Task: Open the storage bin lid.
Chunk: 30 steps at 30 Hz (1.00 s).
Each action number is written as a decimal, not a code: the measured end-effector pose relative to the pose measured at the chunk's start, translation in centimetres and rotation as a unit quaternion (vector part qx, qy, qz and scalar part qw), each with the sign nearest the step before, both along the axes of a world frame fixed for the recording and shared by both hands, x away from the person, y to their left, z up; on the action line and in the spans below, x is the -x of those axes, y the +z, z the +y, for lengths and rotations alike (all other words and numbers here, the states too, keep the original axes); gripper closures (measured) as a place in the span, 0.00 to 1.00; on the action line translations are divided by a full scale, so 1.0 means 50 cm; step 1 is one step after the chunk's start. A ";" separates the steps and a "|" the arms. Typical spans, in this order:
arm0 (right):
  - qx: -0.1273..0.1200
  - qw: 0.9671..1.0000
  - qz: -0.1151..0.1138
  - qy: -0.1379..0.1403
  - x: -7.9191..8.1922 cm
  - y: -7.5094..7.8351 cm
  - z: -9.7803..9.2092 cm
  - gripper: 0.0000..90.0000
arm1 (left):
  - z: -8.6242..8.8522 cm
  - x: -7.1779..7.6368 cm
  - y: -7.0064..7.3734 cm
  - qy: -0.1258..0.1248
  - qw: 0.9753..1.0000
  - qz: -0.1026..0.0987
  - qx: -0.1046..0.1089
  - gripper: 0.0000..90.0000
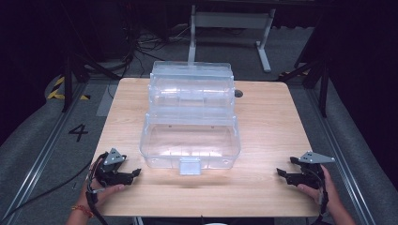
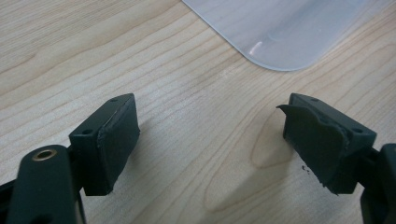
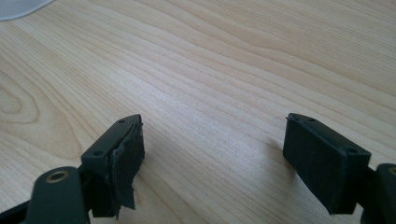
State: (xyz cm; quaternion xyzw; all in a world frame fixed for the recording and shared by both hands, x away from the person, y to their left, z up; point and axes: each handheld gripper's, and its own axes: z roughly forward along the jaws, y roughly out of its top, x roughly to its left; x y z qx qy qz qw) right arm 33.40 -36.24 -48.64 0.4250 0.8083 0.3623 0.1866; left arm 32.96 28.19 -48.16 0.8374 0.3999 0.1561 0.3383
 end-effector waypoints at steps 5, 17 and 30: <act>0.000 1.000 0.000 -0.001 0.000 0.000 0.000 0.23 | 0.001 -0.001 0.000 -0.003 1.000 0.000 -0.002 0.20; -0.001 1.000 0.001 0.000 0.000 0.000 0.000 0.23 | 0.000 -0.001 0.000 -0.004 1.000 0.003 0.000 0.20; -0.001 1.000 0.001 0.000 0.000 0.000 -0.001 0.23 | 0.000 -0.001 0.000 -0.002 1.000 0.005 0.001 0.20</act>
